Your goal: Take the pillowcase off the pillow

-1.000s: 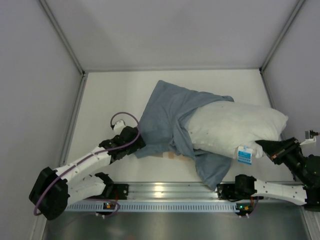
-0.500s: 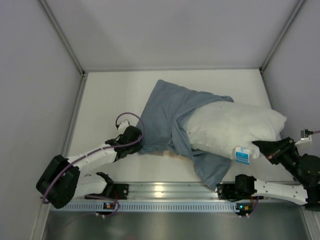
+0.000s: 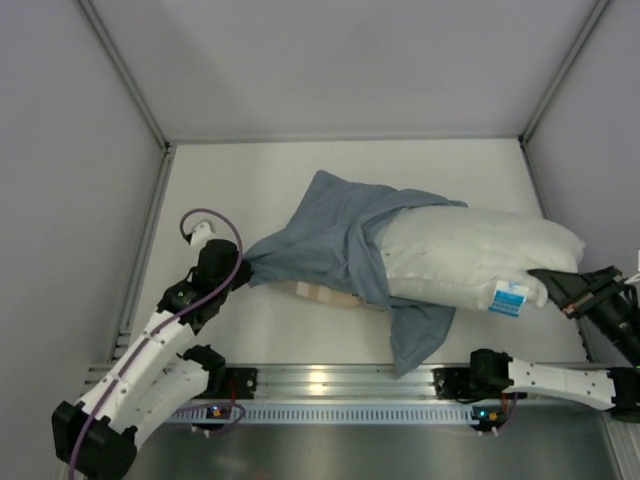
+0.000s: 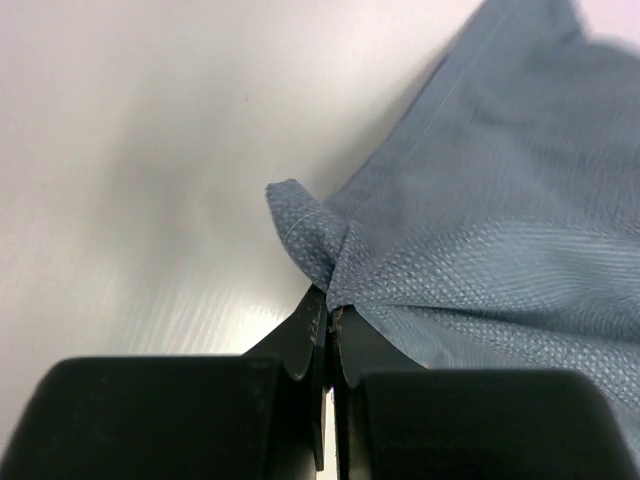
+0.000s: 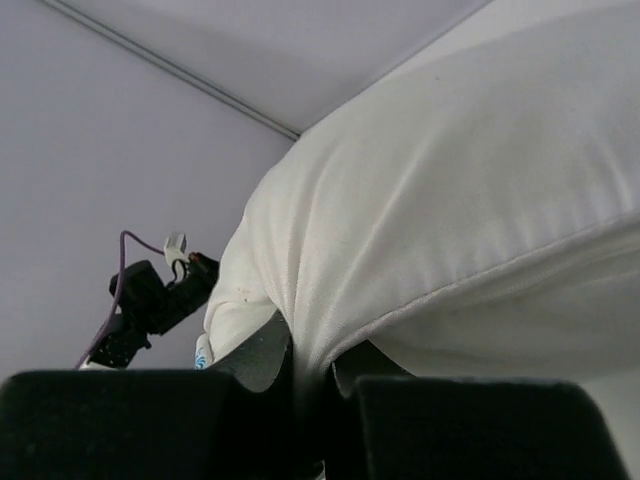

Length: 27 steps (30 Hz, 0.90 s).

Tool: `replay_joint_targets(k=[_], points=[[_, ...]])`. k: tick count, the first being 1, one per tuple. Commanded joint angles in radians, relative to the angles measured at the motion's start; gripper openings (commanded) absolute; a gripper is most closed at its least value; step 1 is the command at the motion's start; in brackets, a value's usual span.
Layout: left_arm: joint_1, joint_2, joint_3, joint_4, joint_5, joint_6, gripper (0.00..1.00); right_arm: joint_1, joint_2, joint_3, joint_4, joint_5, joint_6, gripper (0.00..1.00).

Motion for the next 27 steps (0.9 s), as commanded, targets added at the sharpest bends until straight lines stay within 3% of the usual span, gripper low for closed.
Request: replay_joint_targets(k=[1,8,20,27], points=[[0.017,-0.121,0.123,-0.231,-0.128,0.058,0.0,-0.02,-0.041,0.085,0.182,0.047,-0.125,0.0],[0.015,-0.22,0.315,-0.354,-0.17,0.057,0.0,-0.025,-0.12,0.151,0.176,0.06,-0.163,0.0],[0.014,-0.149,0.832,-0.596,-0.415,0.218,0.0,-0.026,-0.157,0.221,0.119,0.094,-0.156,0.0],[0.001,-0.166,0.898,-0.661,-0.515,0.242,0.0,-0.026,-0.157,0.264,0.062,0.131,-0.13,0.0]])
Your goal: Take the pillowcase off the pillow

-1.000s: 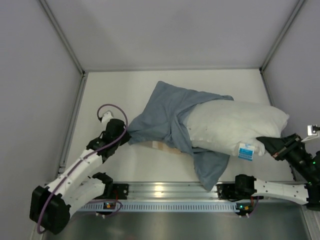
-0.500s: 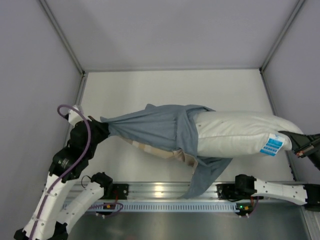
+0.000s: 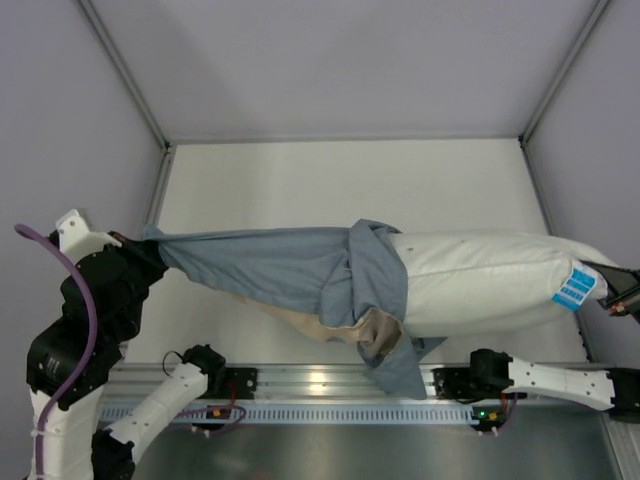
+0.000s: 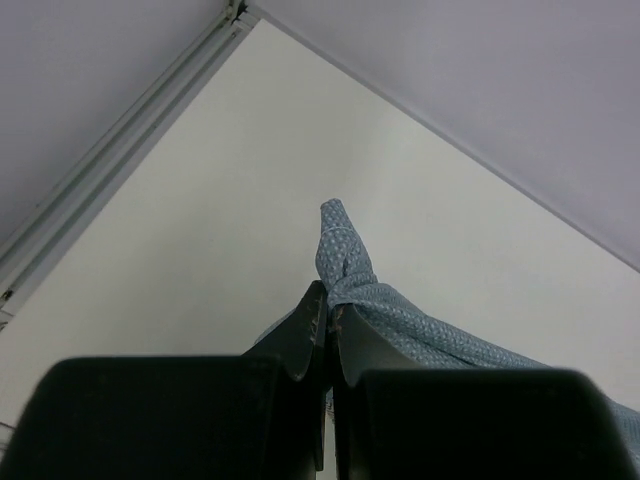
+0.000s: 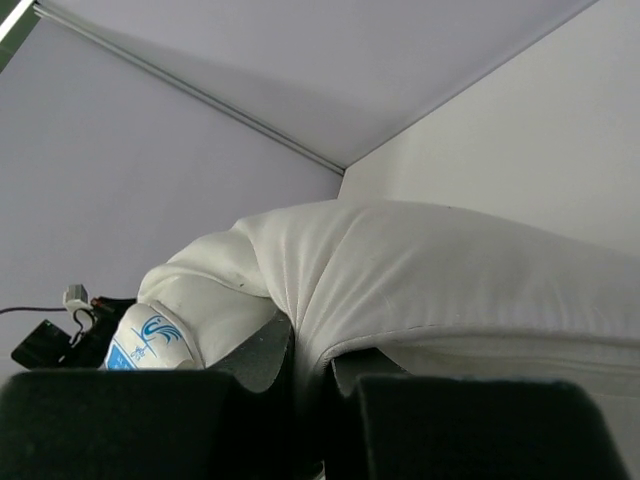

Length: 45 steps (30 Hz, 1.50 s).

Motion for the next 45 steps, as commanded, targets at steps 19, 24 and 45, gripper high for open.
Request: replay_joint_targets(k=[19,24,45], points=[[-0.343,-0.115,0.201,-0.314,-0.502,-0.192,0.0,-0.059,-0.134,0.22,-0.125,0.205,0.011,0.0],[-0.368,-0.149,0.24,-0.36,-0.524,-0.205,0.0,-0.061,-0.134,0.233,-0.152,0.214,0.027,0.0],[-0.396,-0.219,0.382,-0.391,-0.585,-0.06,0.0,-0.059,-0.135,0.254,-0.187,0.268,0.046,0.0]])
